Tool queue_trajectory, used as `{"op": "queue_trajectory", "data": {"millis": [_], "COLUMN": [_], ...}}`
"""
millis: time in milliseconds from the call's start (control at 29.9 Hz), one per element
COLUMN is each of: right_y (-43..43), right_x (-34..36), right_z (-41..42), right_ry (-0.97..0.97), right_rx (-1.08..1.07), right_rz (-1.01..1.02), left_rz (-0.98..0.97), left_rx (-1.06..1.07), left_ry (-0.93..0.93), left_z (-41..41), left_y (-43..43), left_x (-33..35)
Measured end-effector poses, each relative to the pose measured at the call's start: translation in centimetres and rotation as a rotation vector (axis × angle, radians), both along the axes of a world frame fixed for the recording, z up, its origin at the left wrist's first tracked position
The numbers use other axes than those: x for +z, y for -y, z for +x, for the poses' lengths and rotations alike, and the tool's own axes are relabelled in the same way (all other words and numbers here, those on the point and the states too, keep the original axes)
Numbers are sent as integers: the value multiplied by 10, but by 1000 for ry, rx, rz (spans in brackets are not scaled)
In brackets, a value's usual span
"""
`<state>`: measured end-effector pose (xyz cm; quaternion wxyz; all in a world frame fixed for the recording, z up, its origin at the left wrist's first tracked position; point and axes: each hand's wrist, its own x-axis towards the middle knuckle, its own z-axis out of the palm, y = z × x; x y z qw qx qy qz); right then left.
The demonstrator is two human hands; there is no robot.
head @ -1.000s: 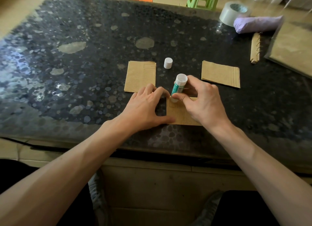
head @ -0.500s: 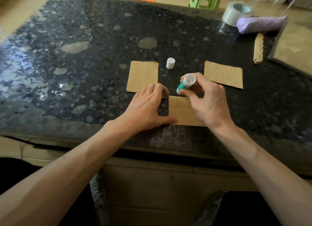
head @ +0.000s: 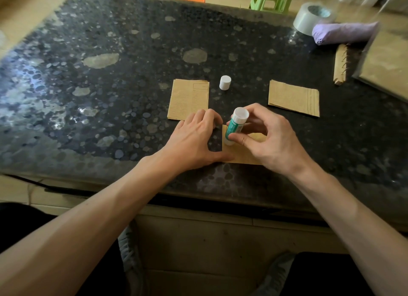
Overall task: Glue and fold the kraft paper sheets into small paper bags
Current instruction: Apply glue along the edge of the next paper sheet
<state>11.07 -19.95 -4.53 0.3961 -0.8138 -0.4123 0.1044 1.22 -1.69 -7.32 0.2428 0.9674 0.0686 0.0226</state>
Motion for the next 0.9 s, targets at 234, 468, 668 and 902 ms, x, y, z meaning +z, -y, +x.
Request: {"op": "queue_trajectory", "data": {"millis": [234, 468, 668, 902], "right_y": [-3, -2, -4, -6], "right_x": [1, 1, 3, 0], "right_z": [-5, -4, -1, -4], "right_ry": [64, 82, 69, 148], "right_rx": [-40, -44, 15, -38], "right_rz": [-4, -22, -59, -41], "left_rz": [-8, -3, 0, 4], "left_rx": [0, -3, 3, -4], "left_ry": [2, -13, -5, -16], "left_z": [0, 0, 0, 1], "left_y": [0, 0, 1, 1], "left_x": [0, 2, 1, 2]}}
